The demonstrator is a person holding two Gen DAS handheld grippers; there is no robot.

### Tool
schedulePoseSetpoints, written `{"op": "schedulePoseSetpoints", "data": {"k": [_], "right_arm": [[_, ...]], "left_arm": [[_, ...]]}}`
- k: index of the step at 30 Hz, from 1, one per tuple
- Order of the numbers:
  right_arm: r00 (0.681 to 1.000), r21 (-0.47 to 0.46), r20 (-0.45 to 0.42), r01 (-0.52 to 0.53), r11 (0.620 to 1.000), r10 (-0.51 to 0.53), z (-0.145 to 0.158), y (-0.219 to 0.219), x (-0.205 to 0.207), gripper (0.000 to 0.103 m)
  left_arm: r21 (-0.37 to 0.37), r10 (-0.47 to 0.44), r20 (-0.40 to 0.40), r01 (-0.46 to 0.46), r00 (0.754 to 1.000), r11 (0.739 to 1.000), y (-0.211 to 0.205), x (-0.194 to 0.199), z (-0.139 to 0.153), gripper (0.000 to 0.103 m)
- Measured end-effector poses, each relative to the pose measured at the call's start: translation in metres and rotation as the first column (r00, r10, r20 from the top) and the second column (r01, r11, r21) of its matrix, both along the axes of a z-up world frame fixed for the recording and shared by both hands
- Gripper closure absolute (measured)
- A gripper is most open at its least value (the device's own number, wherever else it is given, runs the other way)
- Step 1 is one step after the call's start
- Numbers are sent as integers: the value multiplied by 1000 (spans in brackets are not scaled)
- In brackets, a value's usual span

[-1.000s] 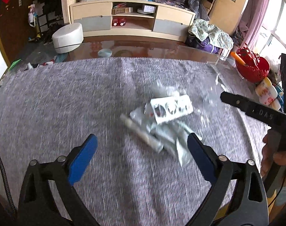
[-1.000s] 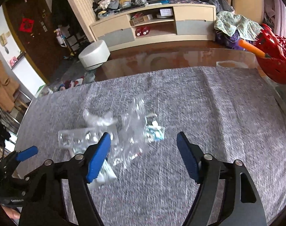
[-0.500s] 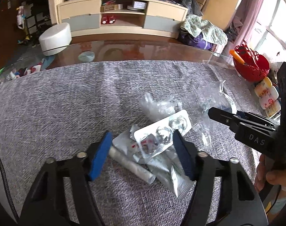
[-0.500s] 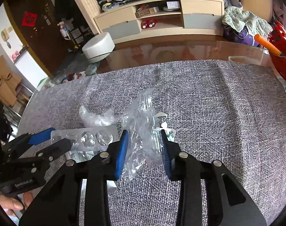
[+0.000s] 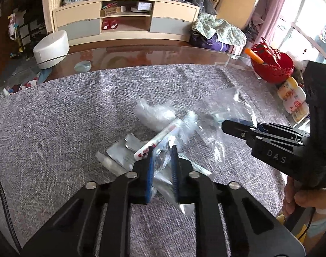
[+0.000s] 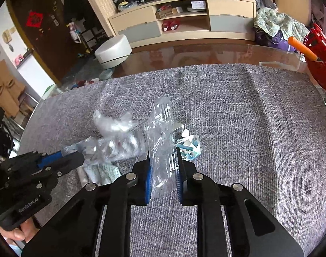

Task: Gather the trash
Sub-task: 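Grasp the white-red blister strip with the left tool while the right tool grasps the clear plastic bag, then carry both items over the grey bin and open both tools to drop them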

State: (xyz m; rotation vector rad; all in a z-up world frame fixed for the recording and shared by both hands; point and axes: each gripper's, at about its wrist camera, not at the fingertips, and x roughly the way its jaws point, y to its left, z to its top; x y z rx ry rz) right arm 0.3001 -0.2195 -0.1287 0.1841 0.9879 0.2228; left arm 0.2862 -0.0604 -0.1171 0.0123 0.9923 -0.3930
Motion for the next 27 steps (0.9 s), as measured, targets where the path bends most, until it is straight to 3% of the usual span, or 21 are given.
{"op": "schedulePoseSetpoints", "data": {"k": [2, 13, 20, 27], "right_arm": [[1000, -7, 6, -3, 1000, 3, 3, 1, -5, 85], [995, -26, 95, 15, 1000, -12, 53, -7, -56, 86], [987, -46, 163, 18, 999, -10, 86, -9, -110, 86], [982, -44, 189, 6, 999, 3, 96, -9, -170, 86]], "left_arm": [[9, -11, 11, 11, 1000, 1000, -4, -8, 3, 98], [-14, 10, 96, -9, 995, 1000, 5, -59, 52, 98], [-39, 38, 173, -32, 984, 999, 21, -127, 91, 98], [-46, 32, 202, -23, 979, 999, 29, -195, 104, 98]]}}
